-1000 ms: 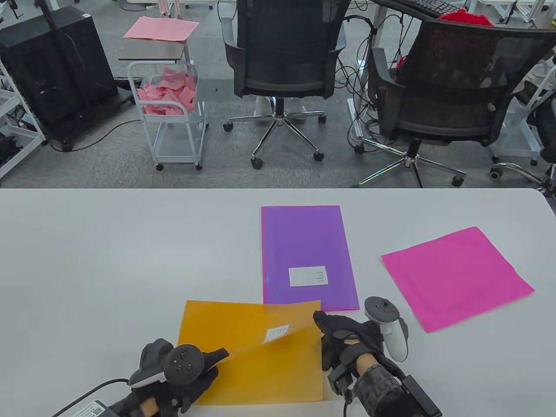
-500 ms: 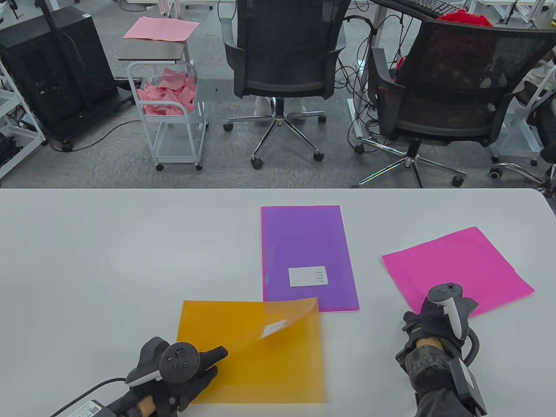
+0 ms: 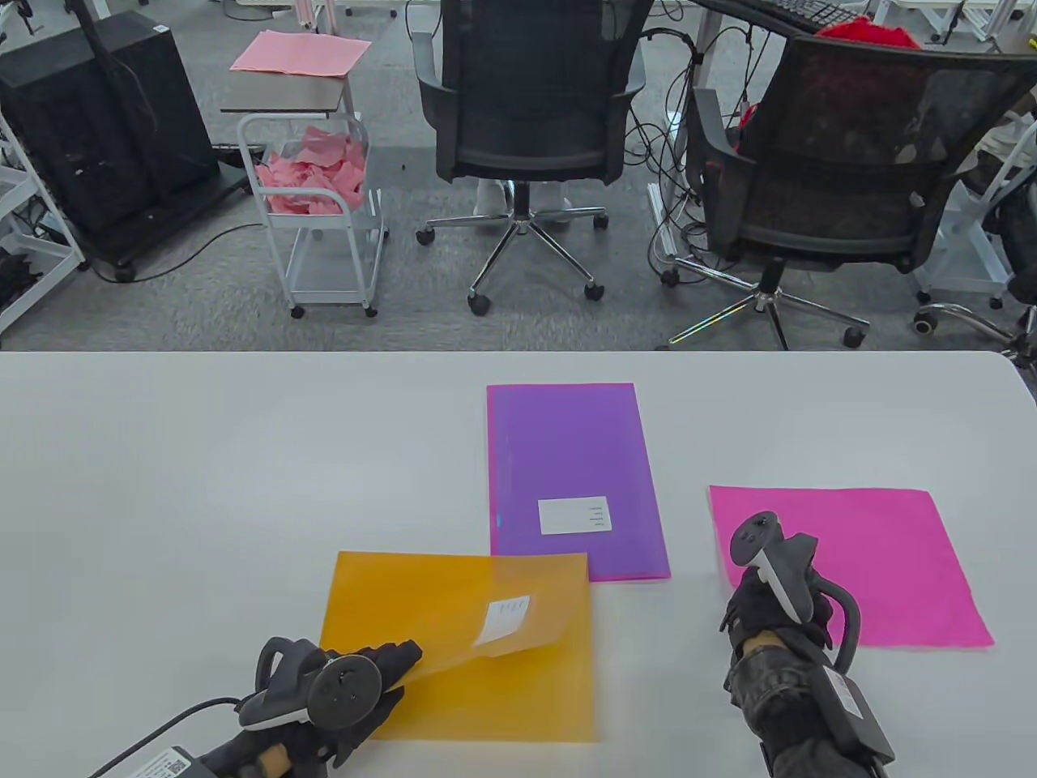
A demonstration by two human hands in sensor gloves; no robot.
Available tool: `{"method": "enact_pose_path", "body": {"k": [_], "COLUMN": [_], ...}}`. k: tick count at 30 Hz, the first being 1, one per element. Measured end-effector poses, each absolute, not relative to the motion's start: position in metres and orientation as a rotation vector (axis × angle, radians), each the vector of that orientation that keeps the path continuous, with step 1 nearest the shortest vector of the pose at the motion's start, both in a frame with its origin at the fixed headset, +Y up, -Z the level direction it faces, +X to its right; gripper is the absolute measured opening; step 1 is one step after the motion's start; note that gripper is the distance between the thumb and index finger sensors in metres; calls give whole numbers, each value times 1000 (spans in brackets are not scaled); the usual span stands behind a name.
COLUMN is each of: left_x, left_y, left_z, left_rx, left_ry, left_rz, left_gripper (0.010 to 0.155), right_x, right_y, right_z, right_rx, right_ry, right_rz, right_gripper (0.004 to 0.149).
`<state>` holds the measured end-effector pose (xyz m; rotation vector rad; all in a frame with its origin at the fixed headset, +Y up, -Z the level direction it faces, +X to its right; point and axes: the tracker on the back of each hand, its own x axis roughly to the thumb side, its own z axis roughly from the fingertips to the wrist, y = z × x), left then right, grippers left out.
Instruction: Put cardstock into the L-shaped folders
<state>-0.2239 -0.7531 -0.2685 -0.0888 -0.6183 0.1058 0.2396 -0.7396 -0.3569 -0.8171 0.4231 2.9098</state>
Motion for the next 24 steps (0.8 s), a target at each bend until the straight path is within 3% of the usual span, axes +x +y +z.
{"method": "enact_pose_path", "body": {"k": [13, 17, 24], "left_x": [-226, -226, -224], "left_y": [-751, -751, -753], "left_z": [-269, -269, -267], "left_rx": [-60, -21, 2], "left_ry": [-596, -567, -528], "left_rz": [104, 90, 56], "left_gripper": [55, 54, 55], "right_x": [246, 215, 139], "right_y": [-731, -713, -714], "right_z": [-333, -322, -299], "right_rx": [-662, -367, 39], "right_ry": [343, 320, 515], "right_rz": [2764, 2777, 2881], "right_gripper": [44, 44, 44]}}
